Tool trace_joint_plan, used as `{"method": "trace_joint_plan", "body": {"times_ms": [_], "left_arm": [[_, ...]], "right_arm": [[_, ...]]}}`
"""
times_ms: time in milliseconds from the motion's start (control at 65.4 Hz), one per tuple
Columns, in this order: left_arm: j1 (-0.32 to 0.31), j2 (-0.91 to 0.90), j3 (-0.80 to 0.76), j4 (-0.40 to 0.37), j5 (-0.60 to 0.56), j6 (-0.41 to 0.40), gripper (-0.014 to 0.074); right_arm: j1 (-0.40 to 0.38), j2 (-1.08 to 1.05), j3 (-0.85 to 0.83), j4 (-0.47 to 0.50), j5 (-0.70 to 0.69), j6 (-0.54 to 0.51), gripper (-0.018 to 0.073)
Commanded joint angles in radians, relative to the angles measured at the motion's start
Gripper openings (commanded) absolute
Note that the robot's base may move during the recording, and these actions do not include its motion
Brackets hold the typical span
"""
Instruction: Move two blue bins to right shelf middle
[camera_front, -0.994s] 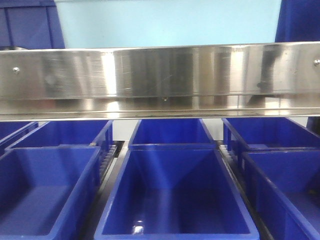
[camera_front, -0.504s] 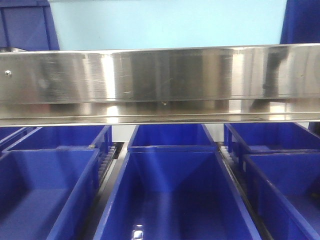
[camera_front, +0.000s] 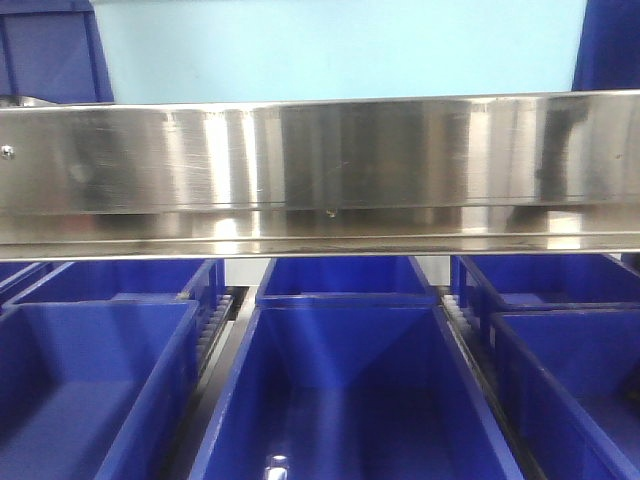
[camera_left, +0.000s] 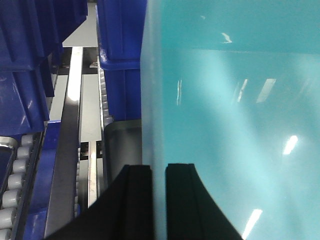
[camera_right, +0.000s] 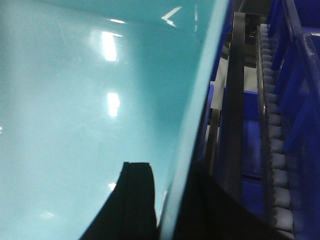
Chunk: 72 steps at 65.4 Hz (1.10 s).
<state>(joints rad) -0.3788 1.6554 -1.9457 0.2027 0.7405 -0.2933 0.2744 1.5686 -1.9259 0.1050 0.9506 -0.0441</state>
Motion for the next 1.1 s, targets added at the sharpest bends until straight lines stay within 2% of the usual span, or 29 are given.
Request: {"method": "trace_joint_plan", "body": {"times_ms": [0,1085], "left_arm": [[-0.004,-0.004,-0.012,-0.034,-0.084,-0.001,-0.0111],[-0.004,-0.004,-0.012,-0.034,-0.084,-0.001,-0.0111]], "right_arm": [[0.009,-0.015,-0.015,0.056,-0.024,-0.026,-0.0152],[0.009,-0.015,-0.015,0.056,-0.024,-0.026,-0.0152]]}}
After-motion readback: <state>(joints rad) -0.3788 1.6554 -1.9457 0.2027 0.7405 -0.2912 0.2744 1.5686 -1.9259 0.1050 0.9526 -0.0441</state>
